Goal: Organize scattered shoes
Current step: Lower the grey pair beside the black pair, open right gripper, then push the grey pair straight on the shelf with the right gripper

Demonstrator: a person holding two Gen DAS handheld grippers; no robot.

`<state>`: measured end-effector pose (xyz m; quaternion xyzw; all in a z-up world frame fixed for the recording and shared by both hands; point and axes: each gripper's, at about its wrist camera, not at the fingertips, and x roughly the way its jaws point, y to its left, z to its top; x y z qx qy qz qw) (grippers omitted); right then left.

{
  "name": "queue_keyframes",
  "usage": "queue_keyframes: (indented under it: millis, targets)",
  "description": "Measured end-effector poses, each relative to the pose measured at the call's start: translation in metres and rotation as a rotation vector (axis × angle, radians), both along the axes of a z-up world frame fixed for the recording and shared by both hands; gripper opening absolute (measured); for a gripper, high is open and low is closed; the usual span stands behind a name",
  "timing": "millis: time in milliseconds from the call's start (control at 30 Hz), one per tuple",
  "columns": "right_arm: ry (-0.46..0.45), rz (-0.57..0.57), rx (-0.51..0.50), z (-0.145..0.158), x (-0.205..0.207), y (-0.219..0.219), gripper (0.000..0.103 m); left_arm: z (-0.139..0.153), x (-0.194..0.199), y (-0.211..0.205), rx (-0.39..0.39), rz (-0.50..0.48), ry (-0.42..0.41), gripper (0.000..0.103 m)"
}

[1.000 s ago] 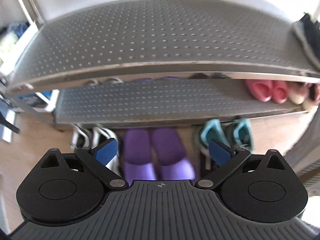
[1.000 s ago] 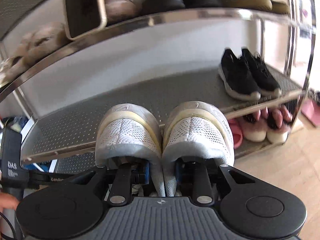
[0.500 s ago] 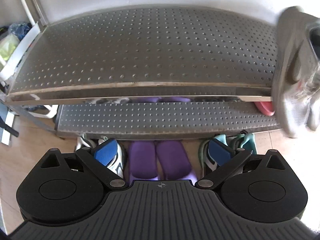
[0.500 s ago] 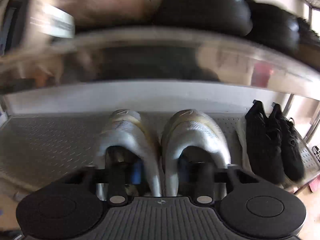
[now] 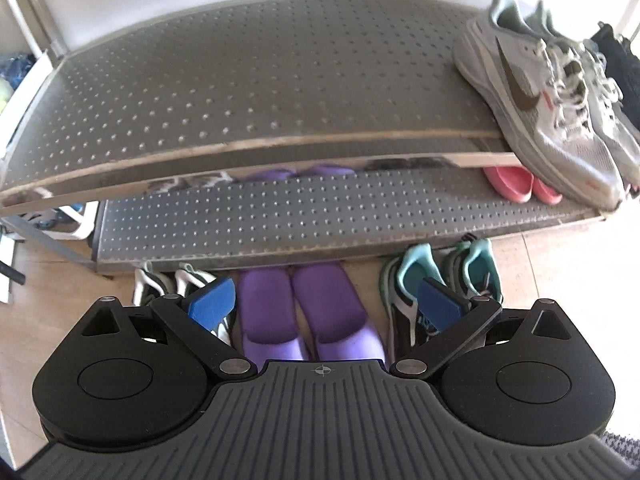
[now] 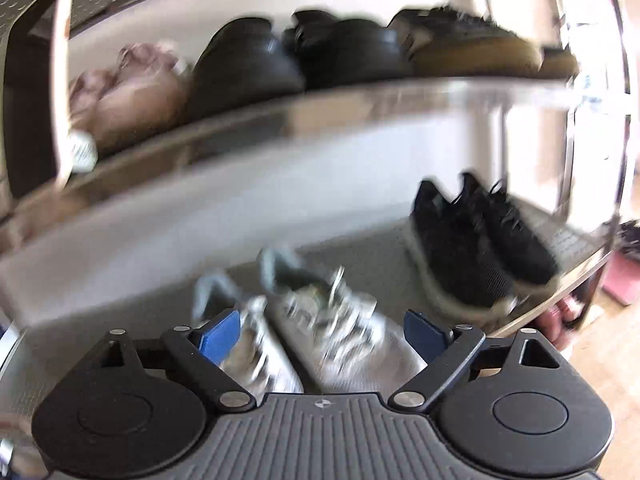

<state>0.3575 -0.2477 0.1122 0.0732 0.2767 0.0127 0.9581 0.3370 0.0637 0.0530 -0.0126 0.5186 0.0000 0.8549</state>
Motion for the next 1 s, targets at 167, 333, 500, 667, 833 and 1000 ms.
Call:
queue_keyframes:
  millis: [167, 333, 500, 667, 833, 1000]
  targets:
    - [0.062, 0.141, -0.113, -0.017, 0.013, 0.016, 0.061, -0.012, -0.009, -0.019, 0.036, -0.069, 0.043, 0.101]
    - [0.112, 0.181, -0.168, -0.026, 0.019, 0.029, 0.056, -0.028, -0.014, -0.033, 0.046, -0.123, 0.106, 0.101]
    - [0.12, 0.201, -0.186, -0.031, 0.032, 0.034, 0.06, -0.035, -0.01, -0.035, 0.062, -0.132, 0.121, 0.101]
    - [0.06, 0.216, -0.167, -0.033, 0.055, 0.03, 0.063, -0.038, -0.004, -0.034, 0.033, -0.123, 0.143, 0.101]
    - [0.025, 0.232, -0.196, -0.032, 0.072, 0.03, 0.07, -0.042, 0.004, -0.032, 0.05, -0.119, 0.154, 0.101]
    - [0.047, 0.27, -0.204, -0.041, 0.098, 0.02, 0.071, -0.048, 0.012, -0.029, 0.053, -0.103, 0.166, 0.101]
